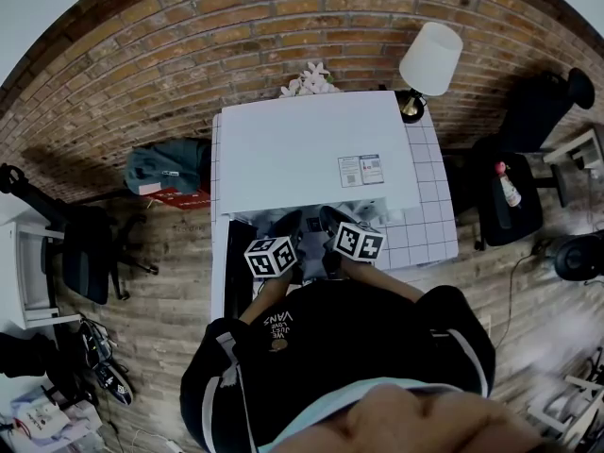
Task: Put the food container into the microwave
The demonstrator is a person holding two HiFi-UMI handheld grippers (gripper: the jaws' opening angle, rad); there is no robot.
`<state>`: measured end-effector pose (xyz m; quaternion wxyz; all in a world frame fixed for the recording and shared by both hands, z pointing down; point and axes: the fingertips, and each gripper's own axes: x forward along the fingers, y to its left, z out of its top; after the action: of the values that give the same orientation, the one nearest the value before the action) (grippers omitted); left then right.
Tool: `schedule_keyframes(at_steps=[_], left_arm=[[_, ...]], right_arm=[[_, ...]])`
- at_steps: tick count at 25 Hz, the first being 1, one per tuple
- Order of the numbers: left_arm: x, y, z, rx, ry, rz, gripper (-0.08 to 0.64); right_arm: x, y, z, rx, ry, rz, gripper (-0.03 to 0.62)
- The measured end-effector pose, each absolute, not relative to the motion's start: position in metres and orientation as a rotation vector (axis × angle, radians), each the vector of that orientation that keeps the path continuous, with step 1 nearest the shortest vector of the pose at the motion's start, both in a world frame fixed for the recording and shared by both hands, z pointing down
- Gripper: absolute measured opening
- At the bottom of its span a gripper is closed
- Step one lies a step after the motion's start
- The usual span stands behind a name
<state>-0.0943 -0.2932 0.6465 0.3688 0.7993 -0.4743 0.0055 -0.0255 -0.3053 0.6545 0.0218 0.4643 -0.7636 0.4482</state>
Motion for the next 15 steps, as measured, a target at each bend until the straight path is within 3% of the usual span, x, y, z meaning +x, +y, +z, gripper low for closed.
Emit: schedule_keyframes(at_steps=[15], left_arm=[[-0.070, -0.256, 0.632, 2.050, -1.286, -0.027, 0.019]], right_arm=[[-0.003, -0.276, 0.634, 1.353, -2.476, 1.361, 0.015]])
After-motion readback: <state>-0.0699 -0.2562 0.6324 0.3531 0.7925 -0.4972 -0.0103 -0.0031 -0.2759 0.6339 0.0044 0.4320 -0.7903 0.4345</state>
